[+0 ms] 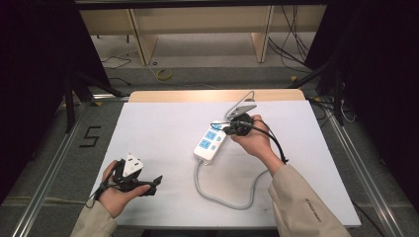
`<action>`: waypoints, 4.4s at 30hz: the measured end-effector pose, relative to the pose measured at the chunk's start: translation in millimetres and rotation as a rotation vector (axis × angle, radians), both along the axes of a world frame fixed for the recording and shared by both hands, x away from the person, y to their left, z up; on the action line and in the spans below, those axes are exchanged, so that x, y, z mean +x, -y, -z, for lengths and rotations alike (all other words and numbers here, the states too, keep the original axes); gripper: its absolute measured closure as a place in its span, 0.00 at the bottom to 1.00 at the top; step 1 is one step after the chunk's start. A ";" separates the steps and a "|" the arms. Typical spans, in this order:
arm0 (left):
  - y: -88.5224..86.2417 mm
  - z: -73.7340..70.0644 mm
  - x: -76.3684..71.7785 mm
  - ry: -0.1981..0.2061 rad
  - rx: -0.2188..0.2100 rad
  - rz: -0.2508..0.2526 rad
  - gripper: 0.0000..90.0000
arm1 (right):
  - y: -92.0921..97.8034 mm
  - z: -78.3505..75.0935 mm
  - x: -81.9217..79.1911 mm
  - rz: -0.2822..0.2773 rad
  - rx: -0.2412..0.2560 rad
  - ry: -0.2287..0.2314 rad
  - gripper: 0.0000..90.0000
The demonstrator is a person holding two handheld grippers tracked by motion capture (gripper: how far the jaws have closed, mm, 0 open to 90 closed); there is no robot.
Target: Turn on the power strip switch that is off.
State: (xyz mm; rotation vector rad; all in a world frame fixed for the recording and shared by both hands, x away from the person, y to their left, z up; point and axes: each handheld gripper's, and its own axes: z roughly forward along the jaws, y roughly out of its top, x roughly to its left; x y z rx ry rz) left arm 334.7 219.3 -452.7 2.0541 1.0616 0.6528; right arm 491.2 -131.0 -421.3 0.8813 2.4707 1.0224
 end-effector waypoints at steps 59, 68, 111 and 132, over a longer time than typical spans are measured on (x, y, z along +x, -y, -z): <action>1.8 1.1 0.6 -0.008 -0.004 0.013 0.05 | -35.9 15.8 24.2 -0.049 -0.159 -0.118 1.00; 2.0 1.4 0.6 -0.007 -0.005 0.015 0.05 | -38.3 19.1 26.0 -0.058 -0.180 -0.122 1.00; 3.2 1.4 0.1 -0.010 -0.006 0.023 0.06 | -46.7 20.4 29.1 -0.055 -0.234 -0.152 1.00; 4.0 1.8 0.2 -0.013 -0.009 0.025 0.06 | -49.9 20.3 28.5 -0.043 -0.253 -0.153 1.00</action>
